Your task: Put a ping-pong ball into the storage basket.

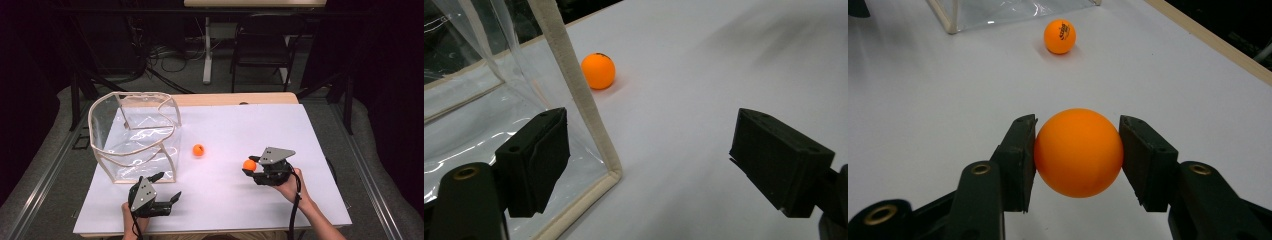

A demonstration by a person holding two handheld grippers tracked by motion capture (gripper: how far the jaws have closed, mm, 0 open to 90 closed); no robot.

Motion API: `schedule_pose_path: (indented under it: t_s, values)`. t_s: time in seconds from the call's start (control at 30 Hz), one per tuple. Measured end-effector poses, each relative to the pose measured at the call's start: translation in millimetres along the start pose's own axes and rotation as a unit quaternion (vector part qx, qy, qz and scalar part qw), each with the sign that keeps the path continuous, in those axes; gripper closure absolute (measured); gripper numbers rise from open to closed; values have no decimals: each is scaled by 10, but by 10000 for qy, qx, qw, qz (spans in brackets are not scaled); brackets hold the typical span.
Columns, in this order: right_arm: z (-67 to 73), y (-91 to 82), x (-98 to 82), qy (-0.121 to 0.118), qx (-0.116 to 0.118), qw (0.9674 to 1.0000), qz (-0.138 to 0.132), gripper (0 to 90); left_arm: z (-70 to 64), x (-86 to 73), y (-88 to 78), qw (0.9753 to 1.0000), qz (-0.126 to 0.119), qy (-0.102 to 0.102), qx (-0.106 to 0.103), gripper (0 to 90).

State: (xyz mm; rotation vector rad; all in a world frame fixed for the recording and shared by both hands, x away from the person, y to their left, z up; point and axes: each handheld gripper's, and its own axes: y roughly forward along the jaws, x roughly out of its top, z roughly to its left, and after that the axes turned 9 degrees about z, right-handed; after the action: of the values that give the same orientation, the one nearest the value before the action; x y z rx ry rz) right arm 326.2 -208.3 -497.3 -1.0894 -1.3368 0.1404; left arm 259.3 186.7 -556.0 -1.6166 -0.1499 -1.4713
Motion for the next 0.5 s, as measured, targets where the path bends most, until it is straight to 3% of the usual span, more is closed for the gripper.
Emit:
schedule_pose_path:
  t_s: [0.5]
  values:
    - [-21,43,97,-24,47,9999,-119,506,2,-4,-2,10000,-23,6,-53,158]
